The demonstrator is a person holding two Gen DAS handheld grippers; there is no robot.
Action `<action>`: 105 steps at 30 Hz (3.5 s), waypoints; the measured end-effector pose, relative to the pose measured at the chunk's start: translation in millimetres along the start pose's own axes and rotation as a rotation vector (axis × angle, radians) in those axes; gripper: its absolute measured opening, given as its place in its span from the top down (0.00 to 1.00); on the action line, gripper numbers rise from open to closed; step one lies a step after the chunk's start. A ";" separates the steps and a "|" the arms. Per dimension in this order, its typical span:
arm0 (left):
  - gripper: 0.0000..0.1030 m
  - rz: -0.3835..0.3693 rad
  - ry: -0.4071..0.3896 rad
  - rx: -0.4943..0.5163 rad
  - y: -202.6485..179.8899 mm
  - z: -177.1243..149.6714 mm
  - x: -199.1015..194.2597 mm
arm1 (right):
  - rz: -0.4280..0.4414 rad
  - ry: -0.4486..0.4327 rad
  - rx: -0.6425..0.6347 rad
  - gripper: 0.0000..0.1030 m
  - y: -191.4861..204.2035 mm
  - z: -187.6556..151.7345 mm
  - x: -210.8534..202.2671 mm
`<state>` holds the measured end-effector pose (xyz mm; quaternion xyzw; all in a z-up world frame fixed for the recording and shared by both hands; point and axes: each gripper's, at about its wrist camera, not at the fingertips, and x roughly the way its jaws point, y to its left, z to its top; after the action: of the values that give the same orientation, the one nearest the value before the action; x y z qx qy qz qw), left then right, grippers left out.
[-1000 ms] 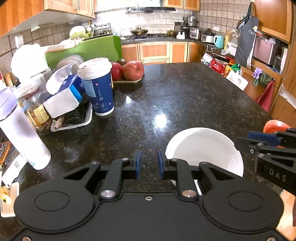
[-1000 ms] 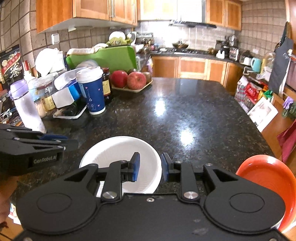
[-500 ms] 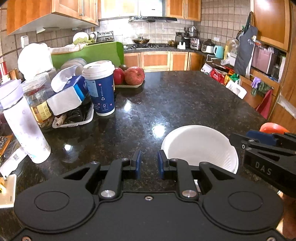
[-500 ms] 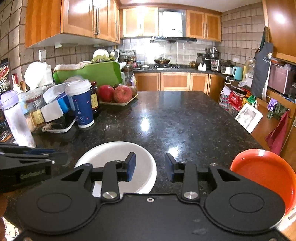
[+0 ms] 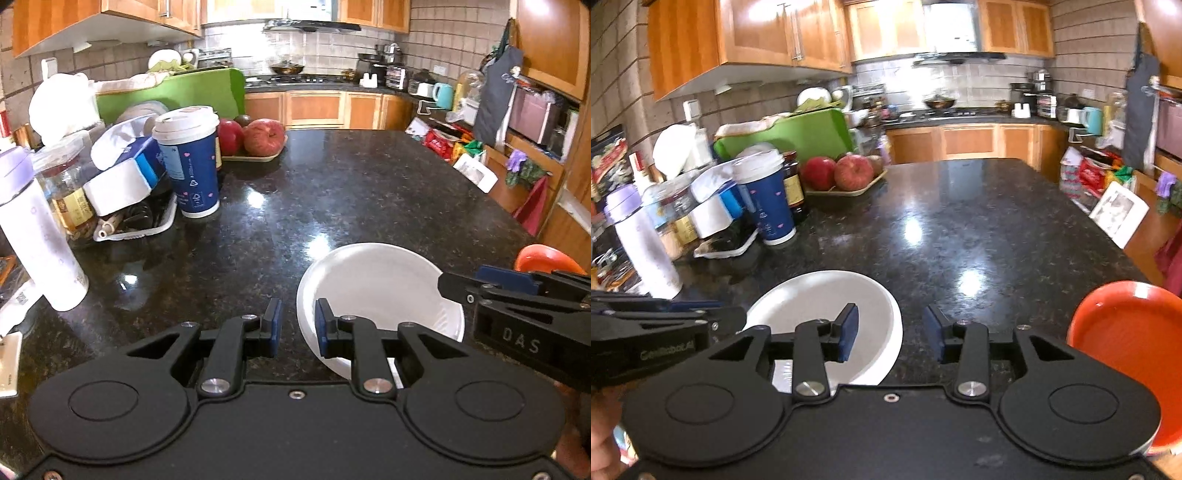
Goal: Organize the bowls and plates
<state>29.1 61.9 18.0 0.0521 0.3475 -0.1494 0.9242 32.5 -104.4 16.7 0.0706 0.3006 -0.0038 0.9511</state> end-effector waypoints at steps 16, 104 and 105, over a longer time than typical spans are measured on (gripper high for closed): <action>0.71 0.078 0.050 -0.008 -15.1 -0.9 6.9 | 0.101 0.049 -0.098 0.60 -10.0 4.5 18.1; 0.76 -0.093 0.015 0.141 -63.5 17.8 4.8 | -0.054 -0.028 0.067 0.84 -42.8 -1.5 -26.4; 0.76 -0.094 0.016 0.138 -70.4 20.2 5.2 | -0.053 -0.031 0.068 0.84 -50.9 -0.1 -29.5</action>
<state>23.4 -10.2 30.3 0.1003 0.3457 -0.2158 0.9077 5.7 -155.7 26.8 0.0947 0.2872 -0.0402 0.9523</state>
